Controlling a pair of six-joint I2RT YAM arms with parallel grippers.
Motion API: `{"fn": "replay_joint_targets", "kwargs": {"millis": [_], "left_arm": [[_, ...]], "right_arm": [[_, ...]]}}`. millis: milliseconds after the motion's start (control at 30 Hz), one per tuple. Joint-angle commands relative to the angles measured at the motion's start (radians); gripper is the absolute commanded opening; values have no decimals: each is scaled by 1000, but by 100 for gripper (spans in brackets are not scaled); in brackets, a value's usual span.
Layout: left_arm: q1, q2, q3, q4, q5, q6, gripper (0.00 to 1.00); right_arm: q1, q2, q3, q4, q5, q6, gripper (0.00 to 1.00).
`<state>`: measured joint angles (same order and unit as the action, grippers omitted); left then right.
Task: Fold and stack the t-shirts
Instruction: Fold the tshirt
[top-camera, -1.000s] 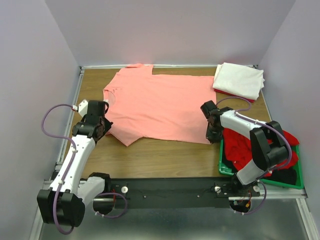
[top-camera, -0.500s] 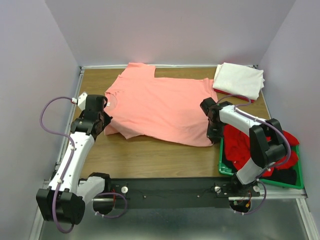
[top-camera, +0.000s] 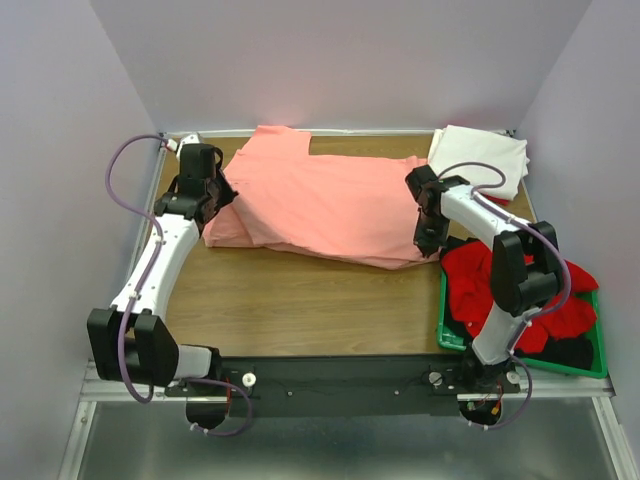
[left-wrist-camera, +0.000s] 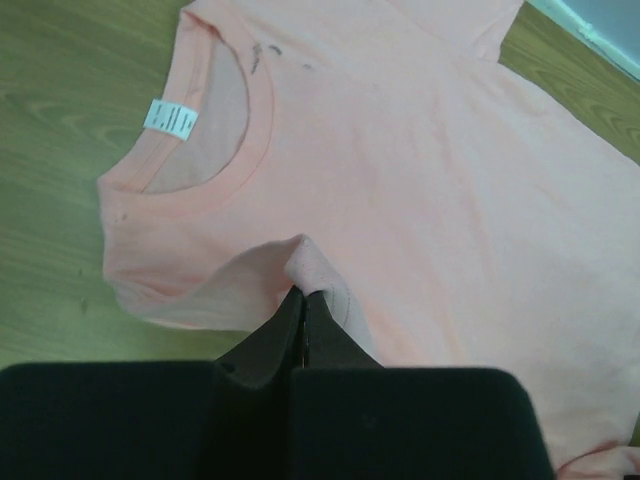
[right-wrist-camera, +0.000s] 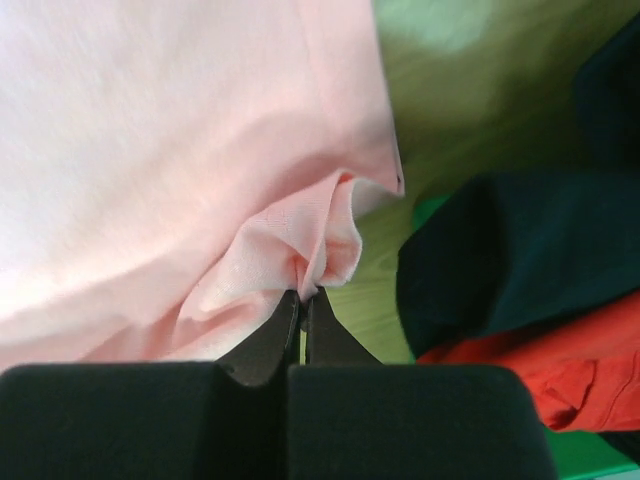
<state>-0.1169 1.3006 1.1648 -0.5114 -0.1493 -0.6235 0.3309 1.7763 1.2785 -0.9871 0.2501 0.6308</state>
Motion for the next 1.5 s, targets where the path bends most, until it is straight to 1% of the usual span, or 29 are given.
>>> {"fn": "replay_joint_targets", "kwargs": {"millis": [0, 167, 333, 567, 933, 1200, 1467], "left_arm": [[8, 69, 88, 85, 83, 105, 0], [8, 175, 159, 111, 93, 143, 0], [8, 262, 232, 97, 73, 166, 0], [8, 367, 300, 83, 44, 151, 0], [8, 447, 361, 64, 11, 122, 0], [8, 494, 412, 18, -44, 100, 0], [10, 511, 420, 16, -50, 110, 0]], "right_arm": [[-39, 31, 77, -25, 34, -49, 1], [-61, 103, 151, -25, 21, -78, 1], [-73, 175, 223, -27, 21, -94, 1], [-96, 241, 314, -36, 31, -98, 1], [-118, 308, 389, -44, 46, -126, 1], [-125, 350, 443, -64, 58, -137, 2], [-130, 370, 464, -70, 63, -141, 2]]}}
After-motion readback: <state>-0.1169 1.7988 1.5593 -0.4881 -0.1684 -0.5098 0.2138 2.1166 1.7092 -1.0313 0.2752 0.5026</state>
